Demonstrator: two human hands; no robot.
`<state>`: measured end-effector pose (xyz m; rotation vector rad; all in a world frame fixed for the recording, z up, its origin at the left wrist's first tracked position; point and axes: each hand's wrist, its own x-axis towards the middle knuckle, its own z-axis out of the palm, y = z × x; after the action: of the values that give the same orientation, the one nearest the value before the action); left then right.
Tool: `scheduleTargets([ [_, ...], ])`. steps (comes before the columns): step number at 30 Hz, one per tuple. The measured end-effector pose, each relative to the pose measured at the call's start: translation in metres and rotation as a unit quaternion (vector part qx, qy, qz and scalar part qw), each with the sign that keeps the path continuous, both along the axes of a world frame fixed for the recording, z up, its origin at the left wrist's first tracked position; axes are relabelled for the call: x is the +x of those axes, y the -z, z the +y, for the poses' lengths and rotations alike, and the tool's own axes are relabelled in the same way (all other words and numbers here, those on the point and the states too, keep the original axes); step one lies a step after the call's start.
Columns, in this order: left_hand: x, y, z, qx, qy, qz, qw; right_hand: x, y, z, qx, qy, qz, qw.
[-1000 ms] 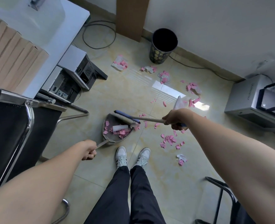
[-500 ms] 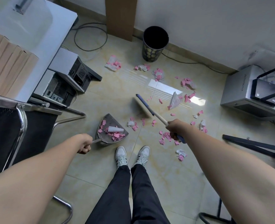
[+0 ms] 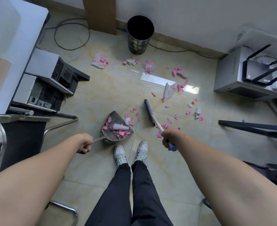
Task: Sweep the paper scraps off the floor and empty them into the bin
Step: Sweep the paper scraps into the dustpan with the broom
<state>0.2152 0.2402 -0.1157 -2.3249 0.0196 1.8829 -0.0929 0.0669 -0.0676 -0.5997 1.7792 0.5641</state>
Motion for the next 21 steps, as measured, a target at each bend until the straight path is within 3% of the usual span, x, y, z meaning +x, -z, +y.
scheduleTargets([
  [11,-0.017,-0.003,-0.02,-0.022,-0.001,-0.051,0.998,0.013,-0.007,0.025,-0.004,-0.081,-0.032,0.996],
  [21,-0.014,-0.004,-0.024,-0.025,-0.004,-0.048,0.999,0.054,-0.02,0.023,0.042,-0.247,-0.054,0.967],
])
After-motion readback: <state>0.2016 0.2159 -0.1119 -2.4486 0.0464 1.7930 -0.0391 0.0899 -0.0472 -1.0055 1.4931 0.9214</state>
